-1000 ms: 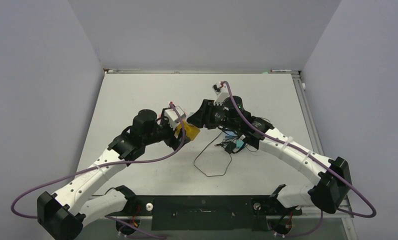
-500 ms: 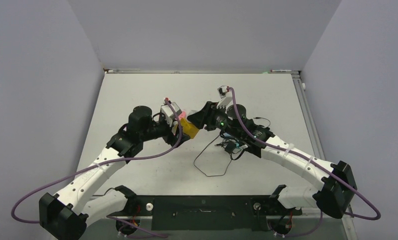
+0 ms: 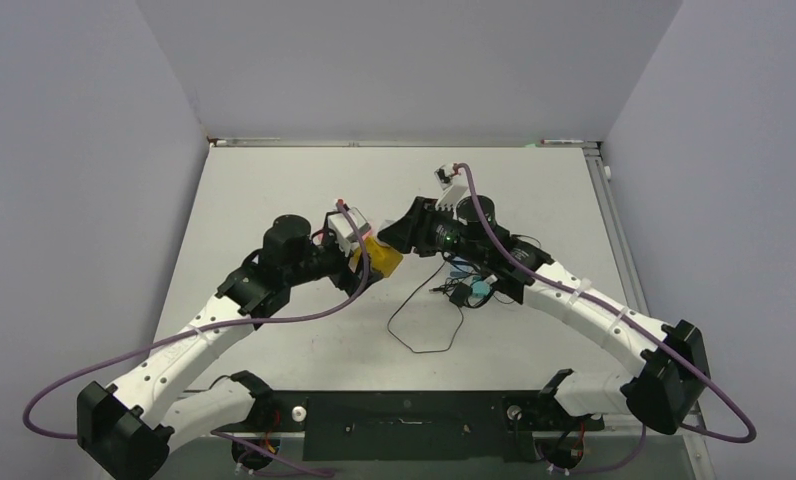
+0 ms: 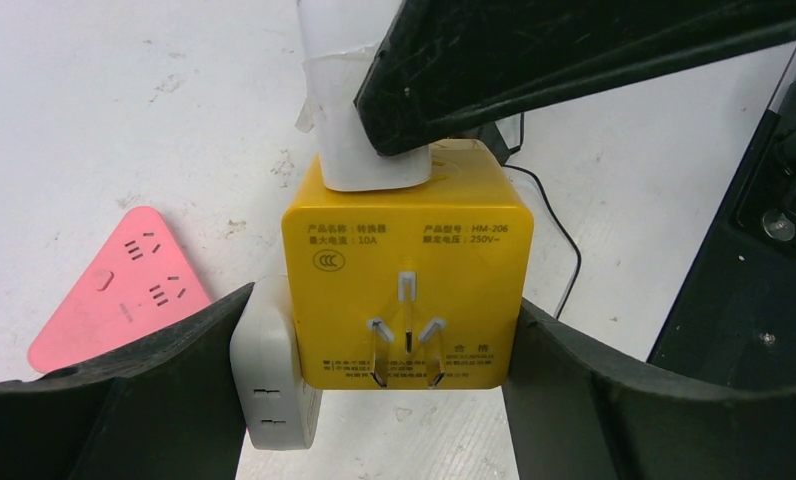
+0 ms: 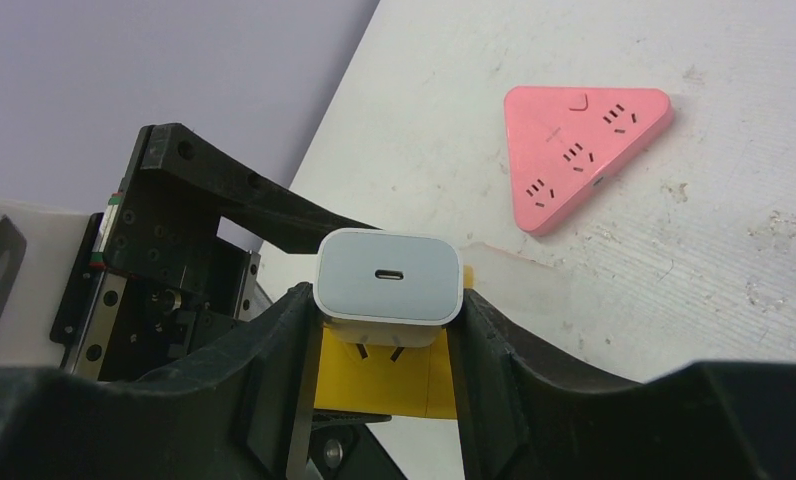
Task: Pull the plug off the socket
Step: Remove the plug from the socket.
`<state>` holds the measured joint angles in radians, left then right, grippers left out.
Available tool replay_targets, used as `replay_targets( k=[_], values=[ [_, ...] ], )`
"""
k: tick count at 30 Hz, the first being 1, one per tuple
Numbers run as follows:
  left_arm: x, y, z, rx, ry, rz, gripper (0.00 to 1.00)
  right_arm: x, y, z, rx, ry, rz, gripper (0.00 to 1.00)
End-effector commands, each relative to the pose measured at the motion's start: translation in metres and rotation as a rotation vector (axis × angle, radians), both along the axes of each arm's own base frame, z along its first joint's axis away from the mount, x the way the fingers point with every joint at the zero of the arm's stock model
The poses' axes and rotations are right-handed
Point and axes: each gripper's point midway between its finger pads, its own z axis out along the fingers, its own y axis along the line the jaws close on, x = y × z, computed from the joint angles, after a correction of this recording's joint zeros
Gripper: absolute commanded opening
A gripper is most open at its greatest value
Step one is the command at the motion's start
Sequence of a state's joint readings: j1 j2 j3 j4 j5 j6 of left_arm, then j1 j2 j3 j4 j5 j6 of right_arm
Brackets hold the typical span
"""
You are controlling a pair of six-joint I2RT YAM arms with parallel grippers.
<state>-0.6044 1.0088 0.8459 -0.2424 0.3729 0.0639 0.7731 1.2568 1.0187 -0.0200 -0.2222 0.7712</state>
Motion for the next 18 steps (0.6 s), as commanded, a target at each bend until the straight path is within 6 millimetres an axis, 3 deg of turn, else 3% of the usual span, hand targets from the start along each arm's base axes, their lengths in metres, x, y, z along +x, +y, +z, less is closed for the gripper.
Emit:
replay_targets(
  k=[1,11,18],
  values=[
    [0.001,-0.002,0.018,-0.016,-0.064,-0.008,0.00,0.021,-0.008,0.007,-0.034,0.010,0.007,0.05],
    [-0.003,-0.007,0.008,0.022,-0.041,-0.032,0.00,0.030,-0.008,-0.023,-0.151,0.088,0.039,0.05],
    [-0.004,-0.010,0.004,0.038,-0.030,-0.045,0.00,0.037,-0.008,-0.032,-0.187,0.090,0.037,0.05]
  ],
)
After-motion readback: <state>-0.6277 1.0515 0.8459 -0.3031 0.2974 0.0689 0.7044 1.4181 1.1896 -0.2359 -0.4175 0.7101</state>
